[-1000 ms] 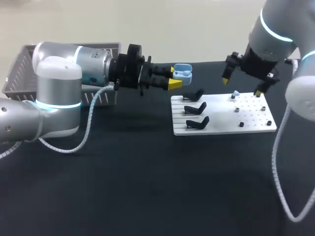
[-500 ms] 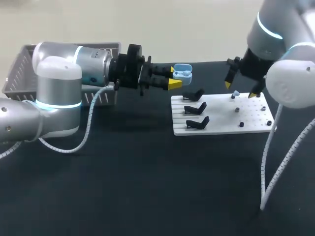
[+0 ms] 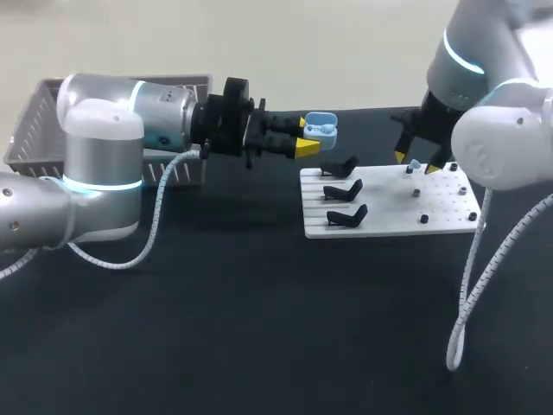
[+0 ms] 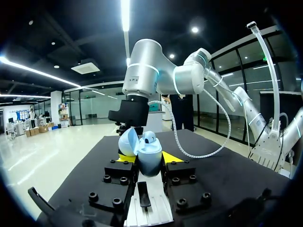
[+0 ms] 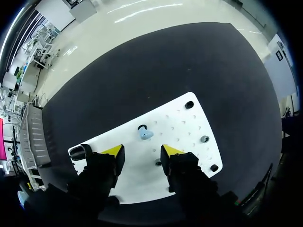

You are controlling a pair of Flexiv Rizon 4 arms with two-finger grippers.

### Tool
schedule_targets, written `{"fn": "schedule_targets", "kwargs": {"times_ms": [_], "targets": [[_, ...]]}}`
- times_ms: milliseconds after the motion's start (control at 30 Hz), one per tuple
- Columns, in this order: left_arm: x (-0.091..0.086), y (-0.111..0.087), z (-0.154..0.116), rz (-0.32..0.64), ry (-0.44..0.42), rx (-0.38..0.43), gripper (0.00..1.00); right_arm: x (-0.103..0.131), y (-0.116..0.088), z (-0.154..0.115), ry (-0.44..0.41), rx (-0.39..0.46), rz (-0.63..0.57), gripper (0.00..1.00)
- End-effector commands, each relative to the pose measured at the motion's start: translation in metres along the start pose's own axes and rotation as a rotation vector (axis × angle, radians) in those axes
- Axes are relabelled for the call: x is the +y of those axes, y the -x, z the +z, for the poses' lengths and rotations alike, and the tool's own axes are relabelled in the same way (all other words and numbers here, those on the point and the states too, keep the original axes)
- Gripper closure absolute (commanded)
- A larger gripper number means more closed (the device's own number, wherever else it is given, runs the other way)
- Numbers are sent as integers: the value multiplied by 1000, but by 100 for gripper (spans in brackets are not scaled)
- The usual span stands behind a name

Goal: Pick up each earbud case from the left stands, insert the matching earbuds, close the lid, and place the case in the box.

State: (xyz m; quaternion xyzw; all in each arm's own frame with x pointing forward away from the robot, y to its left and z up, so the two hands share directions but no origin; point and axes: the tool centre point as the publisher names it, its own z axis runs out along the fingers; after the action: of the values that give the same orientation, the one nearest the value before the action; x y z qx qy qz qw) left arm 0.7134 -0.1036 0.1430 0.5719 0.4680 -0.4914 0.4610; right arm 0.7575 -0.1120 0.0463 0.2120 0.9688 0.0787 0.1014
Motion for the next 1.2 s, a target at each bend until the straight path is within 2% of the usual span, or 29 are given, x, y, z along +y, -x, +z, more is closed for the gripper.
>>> {"fn": "schedule_targets", "kwargs": {"times_ms": [33, 700, 1200], "targets": [[-1, -1, 0, 3, 2, -3, 100, 0, 3, 4, 9, 8, -3, 52], [-1, -1, 0, 3, 2, -3, 100, -4, 16, 17, -1, 23, -22, 55], [-1, -1, 0, 3, 2, -3, 100, -7, 21, 22, -1, 39, -25, 64]]}}
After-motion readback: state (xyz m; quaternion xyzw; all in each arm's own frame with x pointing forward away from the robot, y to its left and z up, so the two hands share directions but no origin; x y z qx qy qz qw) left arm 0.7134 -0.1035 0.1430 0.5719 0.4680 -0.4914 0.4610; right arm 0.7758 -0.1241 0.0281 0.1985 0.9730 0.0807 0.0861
